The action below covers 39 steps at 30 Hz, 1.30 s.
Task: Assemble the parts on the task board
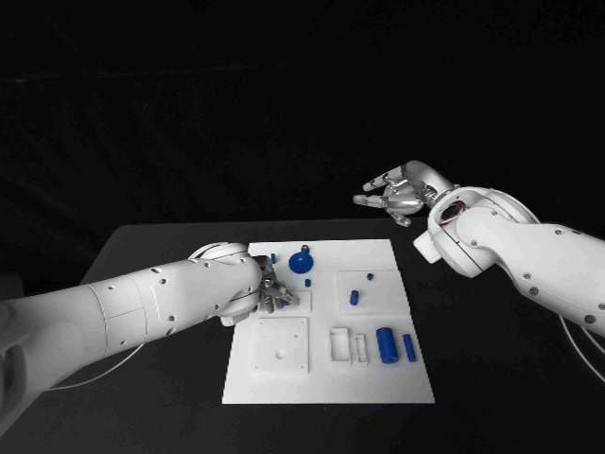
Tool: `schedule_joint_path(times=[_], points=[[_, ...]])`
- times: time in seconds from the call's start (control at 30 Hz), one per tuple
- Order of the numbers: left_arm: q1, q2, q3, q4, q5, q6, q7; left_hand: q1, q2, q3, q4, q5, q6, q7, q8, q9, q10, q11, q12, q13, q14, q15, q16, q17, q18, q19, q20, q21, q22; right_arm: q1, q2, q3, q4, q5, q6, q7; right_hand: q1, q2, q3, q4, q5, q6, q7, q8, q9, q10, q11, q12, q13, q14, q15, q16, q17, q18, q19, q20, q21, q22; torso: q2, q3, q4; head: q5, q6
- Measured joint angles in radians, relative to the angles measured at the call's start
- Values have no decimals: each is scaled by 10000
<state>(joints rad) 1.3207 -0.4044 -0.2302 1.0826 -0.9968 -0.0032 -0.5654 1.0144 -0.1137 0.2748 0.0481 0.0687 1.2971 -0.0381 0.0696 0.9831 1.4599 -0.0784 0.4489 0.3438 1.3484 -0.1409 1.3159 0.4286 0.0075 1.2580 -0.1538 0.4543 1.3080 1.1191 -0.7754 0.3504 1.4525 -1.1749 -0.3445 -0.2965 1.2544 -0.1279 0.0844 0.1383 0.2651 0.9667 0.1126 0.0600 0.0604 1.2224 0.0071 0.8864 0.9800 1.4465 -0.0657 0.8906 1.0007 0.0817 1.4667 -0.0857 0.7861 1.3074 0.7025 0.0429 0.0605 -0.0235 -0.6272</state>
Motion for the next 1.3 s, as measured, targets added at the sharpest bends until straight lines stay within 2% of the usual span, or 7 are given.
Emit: schedule_joint_path(times=[0.13,0.53,0.63,0.9,1.07,1.17,1.3], points=[[-9,-59,-8,-1,0,-16,2,20,-97,-796,324,545,20,20,0,89,0,0,41,0,0,0,0,0,0,0,0,-44,-1,0,-1,0,-12,4,-1,0,0,0,-103,90,218,-54,21,0,0,0,0,0,0,0,0,0,0,0,0,0,0,0,3,-2,0,-28,-29],[-25,-374,40,206,18,-207,46,313,-380,-2733,1950,269,-38,77,0,5,37,37,41,-2,-69,69,-91,-54,0,0,1,-131,-2,-3,-6,0,-82,18,-8,0,0,0,-247,190,379,-67,33,0,-1,0,0,0,-23,0,0,0,-1,-1,0,0,0,-1,-2,-11,3,-10,-3],[-27,-487,169,310,48,-287,63,271,-581,-3046,2357,-77,-74,113,0,-60,36,37,41,-13,-69,69,-92,-69,1,-1,1,-172,-3,-3,-8,0,-105,22,-10,0,0,0,-289,233,379,-67,33,0,0,1,1,0,-23,0,0,0,-1,-1,0,0,-37,-1,-9,-12,5,-6,12],[7,-810,663,668,323,-440,135,226,-626,-3202,2404,-78,-222,242,-1,-356,57,58,-80,-90,-155,155,-245,-144,1,-25,24,-311,-4,-4,-15,0,-149,28,-15,3,0,0,-317,260,447,-102,0,0,-1,0,1,0,-23,0,0,-1,-2,-1,0,0,-37,-1,-5,-7,4,37,80],[152,-1086,934,820,841,-437,231,267,-305,-3096,2209,-78,-728,397,-1,-1021,-220,219,-155,-210,-394,323,-423,-247,1,-168,166,-644,-4,-5,-32,0,-187,33,-16,5,1,0,-316,260,447,-102,0,0,0,0,1,0,-22,0,0,0,-2,-1,0,0,-37,0,-3,-6,4,62,128],[316,-1173,1019,729,1152,-415,310,461,410,-3299,1267,652,-1199,547,-1,-1957,-418,308,-194,-320,-545,403,-541,-339,0,-177,290,-924,-4,-5,-34,0,-209,36,-18,7,1,1,-344,287,447,-102,0,0,0,0,1,0,-32,0,0,0,-2,-1,0,0,-37,0,2,-4,5,86,179],[501,-1107,1067,196,1450,-344,423,580,1178,-3739,348,1095,-1327,644,-1,-3114,-433,323,-148,-405,-553,411,-542,-369,0,-125,342,-1122,-5,-5,-30,0,-231,39,-19,8,1,1,-343,287,447,-102,0,0,0,1,1,0,-32,0,0,0,-2,-2,0,0,-36,-1,10,6,0,102,221]])
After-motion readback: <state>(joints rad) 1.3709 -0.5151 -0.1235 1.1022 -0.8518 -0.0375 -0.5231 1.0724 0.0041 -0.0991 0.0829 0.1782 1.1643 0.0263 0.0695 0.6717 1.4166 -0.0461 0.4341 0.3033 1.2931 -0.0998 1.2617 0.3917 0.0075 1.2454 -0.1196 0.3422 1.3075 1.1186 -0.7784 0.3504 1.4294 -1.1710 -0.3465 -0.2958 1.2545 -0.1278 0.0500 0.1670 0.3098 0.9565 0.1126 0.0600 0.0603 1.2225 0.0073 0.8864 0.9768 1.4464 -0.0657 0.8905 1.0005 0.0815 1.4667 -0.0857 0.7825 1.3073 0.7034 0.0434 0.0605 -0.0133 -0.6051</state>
